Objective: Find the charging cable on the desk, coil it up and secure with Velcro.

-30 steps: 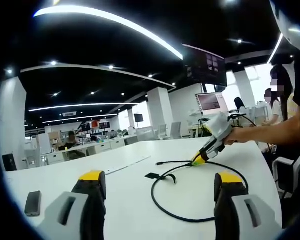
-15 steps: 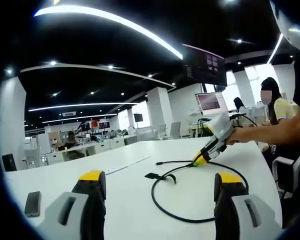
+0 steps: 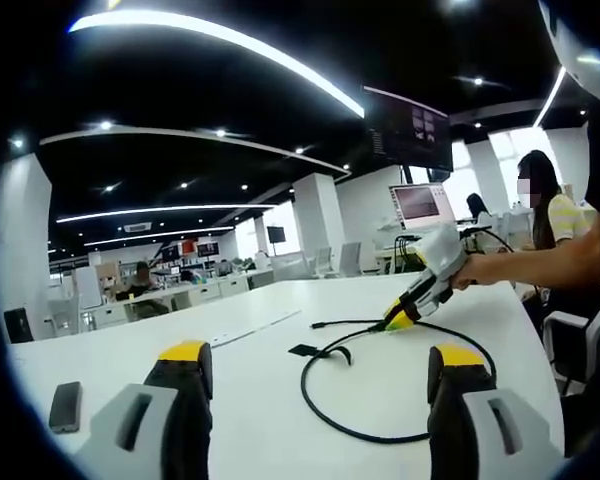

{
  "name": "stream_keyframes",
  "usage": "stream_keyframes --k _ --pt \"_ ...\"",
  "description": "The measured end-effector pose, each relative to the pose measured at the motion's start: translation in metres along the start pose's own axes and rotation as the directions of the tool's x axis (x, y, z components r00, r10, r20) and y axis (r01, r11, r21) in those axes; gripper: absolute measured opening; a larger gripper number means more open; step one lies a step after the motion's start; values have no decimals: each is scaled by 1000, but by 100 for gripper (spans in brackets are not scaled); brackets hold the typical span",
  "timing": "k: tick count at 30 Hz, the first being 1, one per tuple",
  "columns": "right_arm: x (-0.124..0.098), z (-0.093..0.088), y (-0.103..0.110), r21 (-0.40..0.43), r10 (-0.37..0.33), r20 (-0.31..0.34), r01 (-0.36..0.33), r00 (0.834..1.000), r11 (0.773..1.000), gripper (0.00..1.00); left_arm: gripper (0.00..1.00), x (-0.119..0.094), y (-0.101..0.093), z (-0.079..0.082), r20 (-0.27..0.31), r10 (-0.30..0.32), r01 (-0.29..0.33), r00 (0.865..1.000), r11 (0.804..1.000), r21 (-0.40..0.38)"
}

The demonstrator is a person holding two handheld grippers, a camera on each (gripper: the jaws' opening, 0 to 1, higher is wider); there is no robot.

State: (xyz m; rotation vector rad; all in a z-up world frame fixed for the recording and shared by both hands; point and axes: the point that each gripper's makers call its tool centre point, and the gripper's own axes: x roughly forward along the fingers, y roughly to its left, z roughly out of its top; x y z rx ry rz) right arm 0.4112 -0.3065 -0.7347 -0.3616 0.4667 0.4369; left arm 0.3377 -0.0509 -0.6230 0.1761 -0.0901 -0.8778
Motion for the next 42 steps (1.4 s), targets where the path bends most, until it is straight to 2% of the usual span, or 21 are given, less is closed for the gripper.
stream_keyframes --k 22,34,42 --pt "0 2 -6 3 -20 15 20 1000 1000 19 90 -1 1 0 6 7 -7 1000 1000 -6" --pt "-3 13 -11 13 -49 57 48 997 999 19 90 0 0 0 4 6 -6 1000 1000 -2" --pt "3 18 -9 14 -54 78 53 995 998 19 90 -1 -1 -1 -3 5 -5 1000 1000 0"
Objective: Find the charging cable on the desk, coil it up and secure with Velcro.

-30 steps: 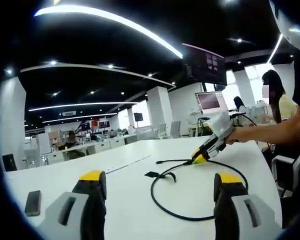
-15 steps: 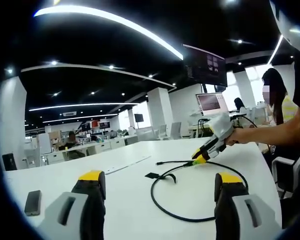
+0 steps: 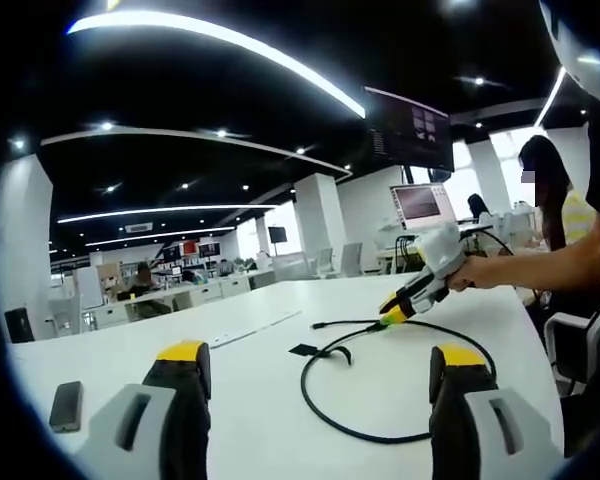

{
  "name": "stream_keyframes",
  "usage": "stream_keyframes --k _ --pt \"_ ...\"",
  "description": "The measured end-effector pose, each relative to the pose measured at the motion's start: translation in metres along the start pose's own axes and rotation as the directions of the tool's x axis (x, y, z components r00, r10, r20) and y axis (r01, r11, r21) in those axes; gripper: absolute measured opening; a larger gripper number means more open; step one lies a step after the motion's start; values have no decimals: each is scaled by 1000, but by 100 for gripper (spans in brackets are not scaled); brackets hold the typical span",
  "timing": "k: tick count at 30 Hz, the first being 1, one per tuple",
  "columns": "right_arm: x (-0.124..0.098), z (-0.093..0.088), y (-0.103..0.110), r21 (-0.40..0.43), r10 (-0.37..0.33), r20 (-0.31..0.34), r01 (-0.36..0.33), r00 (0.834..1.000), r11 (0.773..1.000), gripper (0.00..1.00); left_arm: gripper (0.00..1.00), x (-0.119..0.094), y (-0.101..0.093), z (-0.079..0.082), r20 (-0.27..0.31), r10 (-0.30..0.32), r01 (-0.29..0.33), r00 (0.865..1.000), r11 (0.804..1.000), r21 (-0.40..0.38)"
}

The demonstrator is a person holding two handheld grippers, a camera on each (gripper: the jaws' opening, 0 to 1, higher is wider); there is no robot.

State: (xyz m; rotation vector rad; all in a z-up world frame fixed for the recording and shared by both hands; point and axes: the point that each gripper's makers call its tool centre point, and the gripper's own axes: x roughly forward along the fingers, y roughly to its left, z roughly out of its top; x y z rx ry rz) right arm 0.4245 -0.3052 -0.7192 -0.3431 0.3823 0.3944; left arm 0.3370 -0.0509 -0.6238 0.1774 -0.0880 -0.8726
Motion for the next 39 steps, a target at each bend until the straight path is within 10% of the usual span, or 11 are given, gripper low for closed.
stream_keyframes --k 39 --pt "23 -6 1 -18 14 8 -14 1000 1000 14 89 2 1 -2 -18 2 -2 1000 1000 12"
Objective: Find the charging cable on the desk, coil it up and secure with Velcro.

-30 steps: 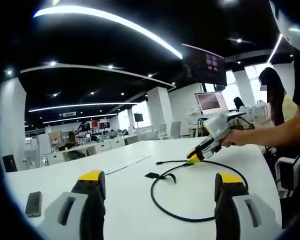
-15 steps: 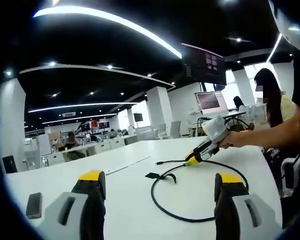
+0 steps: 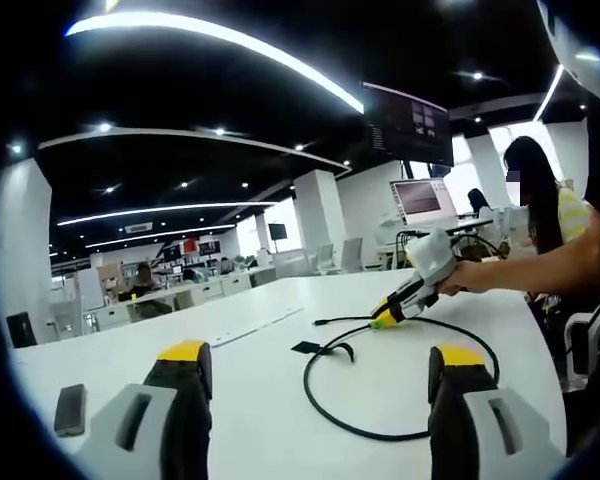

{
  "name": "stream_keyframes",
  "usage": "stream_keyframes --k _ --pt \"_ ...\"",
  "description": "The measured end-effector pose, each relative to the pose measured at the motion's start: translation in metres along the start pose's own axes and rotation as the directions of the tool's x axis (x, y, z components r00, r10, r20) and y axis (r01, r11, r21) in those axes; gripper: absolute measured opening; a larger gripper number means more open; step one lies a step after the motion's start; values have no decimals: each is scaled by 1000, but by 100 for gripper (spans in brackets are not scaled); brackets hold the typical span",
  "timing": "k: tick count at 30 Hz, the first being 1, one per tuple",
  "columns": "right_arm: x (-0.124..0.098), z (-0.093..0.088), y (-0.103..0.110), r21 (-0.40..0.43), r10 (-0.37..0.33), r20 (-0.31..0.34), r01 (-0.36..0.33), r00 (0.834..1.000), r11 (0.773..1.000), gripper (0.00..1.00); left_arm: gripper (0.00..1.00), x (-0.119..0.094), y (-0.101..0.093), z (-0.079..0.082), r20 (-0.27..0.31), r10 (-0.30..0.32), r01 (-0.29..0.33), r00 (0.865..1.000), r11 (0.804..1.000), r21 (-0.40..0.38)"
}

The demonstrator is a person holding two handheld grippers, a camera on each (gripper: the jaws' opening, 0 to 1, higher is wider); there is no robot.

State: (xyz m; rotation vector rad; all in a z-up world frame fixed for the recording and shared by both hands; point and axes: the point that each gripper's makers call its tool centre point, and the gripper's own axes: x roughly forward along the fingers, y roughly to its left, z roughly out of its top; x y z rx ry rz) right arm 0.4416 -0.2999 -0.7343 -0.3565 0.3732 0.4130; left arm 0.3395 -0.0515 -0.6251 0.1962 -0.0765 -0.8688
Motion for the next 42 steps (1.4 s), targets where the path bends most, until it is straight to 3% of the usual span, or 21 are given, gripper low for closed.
stream_keyframes --k 42 --pt "1 0 2 -42 10 -10 -10 1000 999 11 88 1 0 0 1 -1 1 1000 1000 -15"
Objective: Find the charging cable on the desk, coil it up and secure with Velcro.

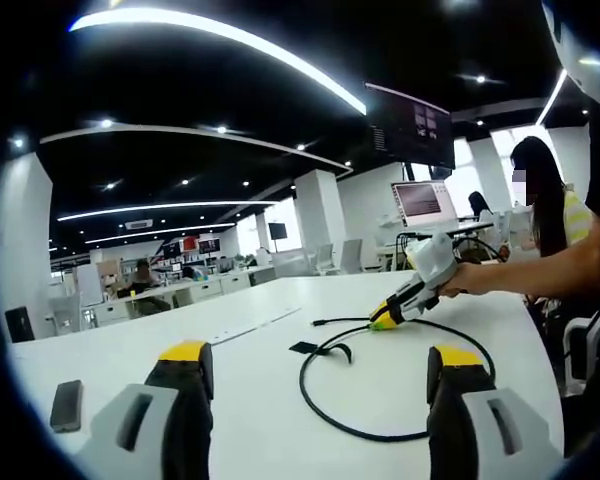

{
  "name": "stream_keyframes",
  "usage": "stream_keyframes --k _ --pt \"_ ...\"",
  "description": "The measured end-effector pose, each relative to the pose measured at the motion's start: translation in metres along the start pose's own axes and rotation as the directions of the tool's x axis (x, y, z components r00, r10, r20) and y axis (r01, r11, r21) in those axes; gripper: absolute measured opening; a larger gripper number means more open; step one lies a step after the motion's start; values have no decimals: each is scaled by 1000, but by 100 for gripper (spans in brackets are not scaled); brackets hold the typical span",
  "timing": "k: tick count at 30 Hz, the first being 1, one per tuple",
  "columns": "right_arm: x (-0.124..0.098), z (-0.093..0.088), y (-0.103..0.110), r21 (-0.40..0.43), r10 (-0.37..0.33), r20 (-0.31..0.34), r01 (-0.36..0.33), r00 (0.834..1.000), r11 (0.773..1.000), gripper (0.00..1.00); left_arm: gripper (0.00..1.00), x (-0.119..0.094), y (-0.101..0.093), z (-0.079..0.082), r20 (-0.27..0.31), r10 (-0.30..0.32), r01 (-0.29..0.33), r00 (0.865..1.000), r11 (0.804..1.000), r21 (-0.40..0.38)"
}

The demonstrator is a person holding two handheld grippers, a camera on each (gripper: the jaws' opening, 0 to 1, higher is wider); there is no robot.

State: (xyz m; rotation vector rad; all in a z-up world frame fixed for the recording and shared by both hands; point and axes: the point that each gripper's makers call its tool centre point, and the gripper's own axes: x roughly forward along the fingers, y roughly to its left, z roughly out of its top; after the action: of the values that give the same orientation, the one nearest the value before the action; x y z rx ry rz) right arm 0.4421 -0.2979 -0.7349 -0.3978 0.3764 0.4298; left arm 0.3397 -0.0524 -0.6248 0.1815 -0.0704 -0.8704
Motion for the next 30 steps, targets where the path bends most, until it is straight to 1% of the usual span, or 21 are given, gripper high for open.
stream_keyframes --k 19,23,30 --pt "0 0 1 -2 2 0 -2 1000 1000 11 87 5 -2 -1 -8 -16 16 1000 1000 3" --pt "0 0 1 -5 2 -2 -2 1000 1000 11 88 5 0 -1 -3 -10 10 1000 1000 -8" --pt "0 -1 1 -6 1 -2 -1 1000 1000 10 89 4 2 -5 -12 1 -1 1000 1000 -8"
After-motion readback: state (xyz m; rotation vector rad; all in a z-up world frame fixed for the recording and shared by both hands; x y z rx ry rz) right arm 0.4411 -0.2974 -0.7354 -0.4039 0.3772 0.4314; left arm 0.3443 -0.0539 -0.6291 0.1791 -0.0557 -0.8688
